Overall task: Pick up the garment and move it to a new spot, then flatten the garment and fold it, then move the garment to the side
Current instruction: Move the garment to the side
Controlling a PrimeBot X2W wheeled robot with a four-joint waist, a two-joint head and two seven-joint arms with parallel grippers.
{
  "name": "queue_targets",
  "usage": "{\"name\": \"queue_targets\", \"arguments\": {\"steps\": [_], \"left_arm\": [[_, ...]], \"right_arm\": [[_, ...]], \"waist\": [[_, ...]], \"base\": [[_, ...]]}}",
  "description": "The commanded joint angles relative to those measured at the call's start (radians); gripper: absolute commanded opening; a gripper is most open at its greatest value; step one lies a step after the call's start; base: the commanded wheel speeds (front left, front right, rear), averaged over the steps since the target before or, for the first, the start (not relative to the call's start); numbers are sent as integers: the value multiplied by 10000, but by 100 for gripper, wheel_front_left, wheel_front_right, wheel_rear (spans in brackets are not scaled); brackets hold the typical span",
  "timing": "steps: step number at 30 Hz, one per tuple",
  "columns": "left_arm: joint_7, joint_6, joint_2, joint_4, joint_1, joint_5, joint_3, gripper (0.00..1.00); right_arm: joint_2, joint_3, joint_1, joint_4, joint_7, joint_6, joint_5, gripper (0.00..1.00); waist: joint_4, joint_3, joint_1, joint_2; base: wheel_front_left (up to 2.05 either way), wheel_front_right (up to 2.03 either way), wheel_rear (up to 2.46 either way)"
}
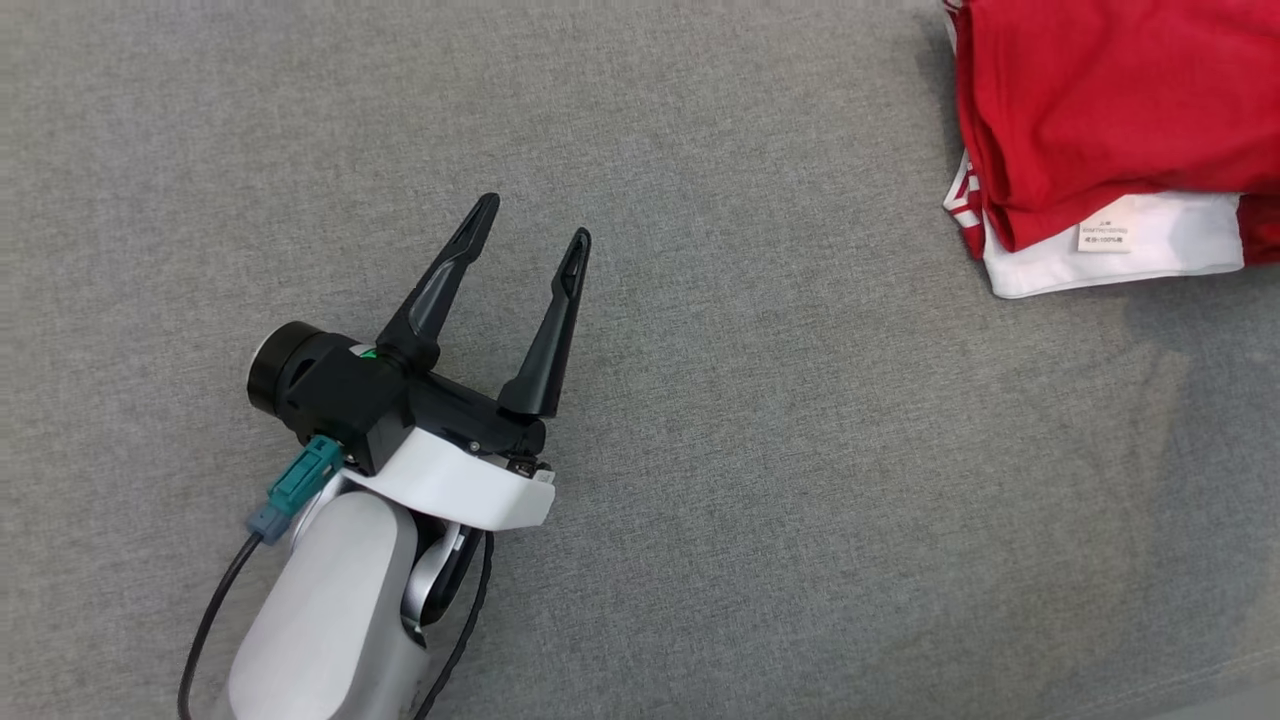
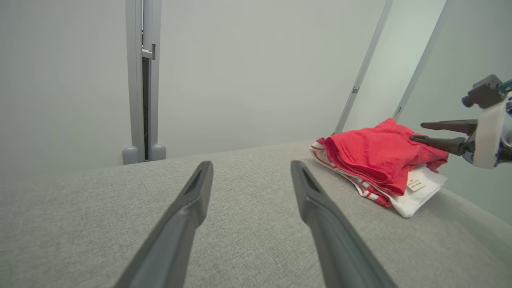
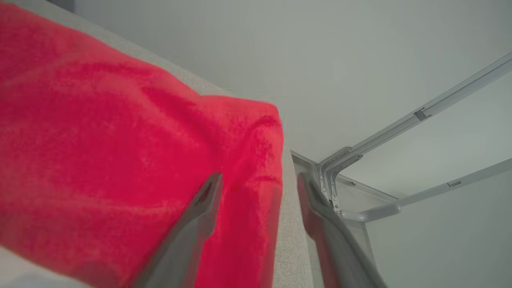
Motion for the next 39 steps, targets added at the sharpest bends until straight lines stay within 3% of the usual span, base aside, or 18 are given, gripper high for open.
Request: {"name": "queue_targets", "arguments": {"steps": [1, 9, 16, 23, 33, 39], "left_arm": [[-9, -33, -2, 9, -5, -88, 56, 100], [-9, -25, -122, 216, 632, -363, 408, 100], [-9, 2, -189, 461, 1372, -251, 756, 100], [-11, 107, -210, 689, 2284, -63, 1271, 100], [-9, 300, -222, 1011, 3640, -60, 2049, 100], [-9, 313, -218, 1235, 4038, -8, 2248, 100]], "right_arm": [[159, -114, -59, 97, -180, -23, -74, 100], [1039, -304, 786, -399, -500, -23, 66, 100], [1644, -781, 2210, -2399, -481, -23, 1062, 100], [2564, -1826, 4595, -4436, -476, -22, 1851, 100], [4409, -3027, 8010, -6655, -478, -20, 1633, 100], [5050, -3551, 9205, -7474, -478, -15, 997, 100]], "waist": [[118, -250, 0, 0], [674, -1656, 0, 0], [1306, -2825, 0, 0], [1949, -4038, 0, 0], [2377, -4960, 0, 0], [2429, -5117, 0, 0]], "base": [[0, 0, 0], [0, 0, 0], [0, 0, 0], [0, 0, 0], [0, 0, 0], [0, 0, 0]]}}
